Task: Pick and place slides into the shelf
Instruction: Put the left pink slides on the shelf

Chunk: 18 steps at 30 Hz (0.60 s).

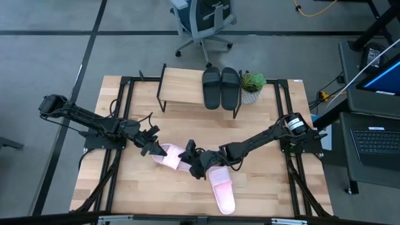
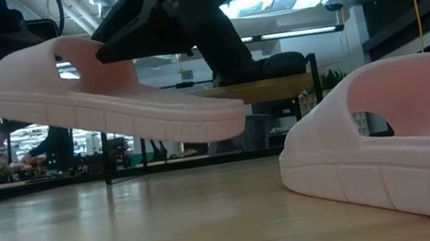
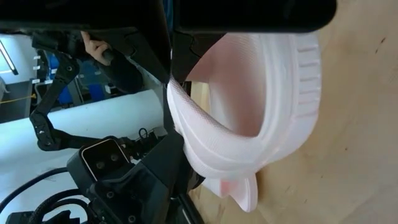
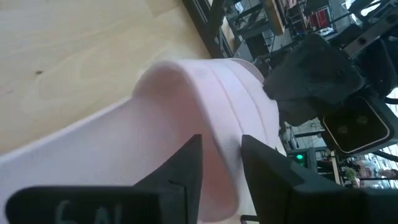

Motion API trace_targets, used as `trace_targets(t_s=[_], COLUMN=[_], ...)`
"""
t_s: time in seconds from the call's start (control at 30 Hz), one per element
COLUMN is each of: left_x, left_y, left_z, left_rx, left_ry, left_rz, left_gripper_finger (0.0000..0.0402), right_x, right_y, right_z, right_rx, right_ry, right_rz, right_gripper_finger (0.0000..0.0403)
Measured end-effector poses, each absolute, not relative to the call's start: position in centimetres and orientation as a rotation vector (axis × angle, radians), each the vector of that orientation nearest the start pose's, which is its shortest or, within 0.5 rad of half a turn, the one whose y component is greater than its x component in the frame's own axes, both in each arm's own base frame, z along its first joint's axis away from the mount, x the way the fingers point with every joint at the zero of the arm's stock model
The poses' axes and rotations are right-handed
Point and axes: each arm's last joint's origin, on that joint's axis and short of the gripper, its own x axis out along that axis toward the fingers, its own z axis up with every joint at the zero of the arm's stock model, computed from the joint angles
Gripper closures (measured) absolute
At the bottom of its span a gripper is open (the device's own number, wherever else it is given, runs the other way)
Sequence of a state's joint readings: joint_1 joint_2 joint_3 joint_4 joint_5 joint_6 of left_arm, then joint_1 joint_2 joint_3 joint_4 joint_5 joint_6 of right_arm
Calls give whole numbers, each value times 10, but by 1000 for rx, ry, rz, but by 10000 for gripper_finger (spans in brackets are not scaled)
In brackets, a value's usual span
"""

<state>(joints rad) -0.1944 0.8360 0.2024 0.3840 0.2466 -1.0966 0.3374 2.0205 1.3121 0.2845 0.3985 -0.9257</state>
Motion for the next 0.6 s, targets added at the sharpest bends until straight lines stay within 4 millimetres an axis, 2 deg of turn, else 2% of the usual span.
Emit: trace_targets(t_s=[0.17, 0.43, 0.6], left_x=[164, 164, 164], left_y=[-40, -39, -40], left_z=[179, 179, 179], left_rx=[-1079, -1079, -1078], left_ry=[466, 466, 463], left_rz=[-256, -254, -249], left_gripper_finger=[401, 401, 401], right_x=[425, 425, 426], right_y=[137, 137, 139], right_z=[189, 190, 191], right_rx=[-1063, -1055, -1001], right_ry=[393, 388, 348], right_rz=[125, 124, 164], right_gripper_finger=[295, 336, 344])
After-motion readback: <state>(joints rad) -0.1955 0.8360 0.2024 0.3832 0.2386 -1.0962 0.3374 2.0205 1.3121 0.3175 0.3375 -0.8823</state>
